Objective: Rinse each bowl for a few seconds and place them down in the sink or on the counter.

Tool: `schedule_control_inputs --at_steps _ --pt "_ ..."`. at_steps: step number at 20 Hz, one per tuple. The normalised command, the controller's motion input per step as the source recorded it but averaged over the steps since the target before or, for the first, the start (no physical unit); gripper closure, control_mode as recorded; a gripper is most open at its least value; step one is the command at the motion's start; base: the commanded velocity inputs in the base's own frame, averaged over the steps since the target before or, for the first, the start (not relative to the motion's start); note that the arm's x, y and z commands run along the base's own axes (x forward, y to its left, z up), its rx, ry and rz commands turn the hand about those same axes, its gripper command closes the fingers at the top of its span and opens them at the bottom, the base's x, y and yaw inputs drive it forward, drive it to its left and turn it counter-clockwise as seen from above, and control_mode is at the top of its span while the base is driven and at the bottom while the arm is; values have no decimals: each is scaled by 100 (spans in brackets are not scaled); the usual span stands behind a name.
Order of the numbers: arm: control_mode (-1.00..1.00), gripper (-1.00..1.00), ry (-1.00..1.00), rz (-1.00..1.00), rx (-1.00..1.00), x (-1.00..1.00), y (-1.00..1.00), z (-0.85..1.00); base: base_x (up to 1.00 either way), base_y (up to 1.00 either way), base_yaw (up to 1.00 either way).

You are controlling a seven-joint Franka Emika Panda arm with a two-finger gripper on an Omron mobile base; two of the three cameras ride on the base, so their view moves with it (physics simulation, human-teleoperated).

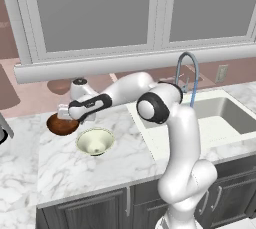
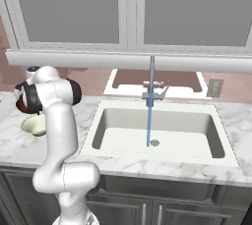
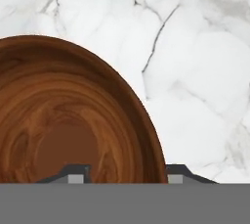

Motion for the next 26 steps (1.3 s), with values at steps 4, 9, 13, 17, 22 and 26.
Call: schedule_control_inputs --at_steps 4,9,13,17,22,26 --pt "-100 100 0 0 0 0 0 -11 0 0 0" --pt "-100 100 0 0 -1 0 0 -9 0 0 0" --pt "-100 100 0 -1 0 0 -2 5 0 0 0" --pt "-100 100 -2 -7 0 -3 -12 34 0 0 0" --pt "-100 100 0 -12 0 0 -15 53 0 0 0" --pt "-100 100 0 -15 0 0 -20 51 0 0 0"
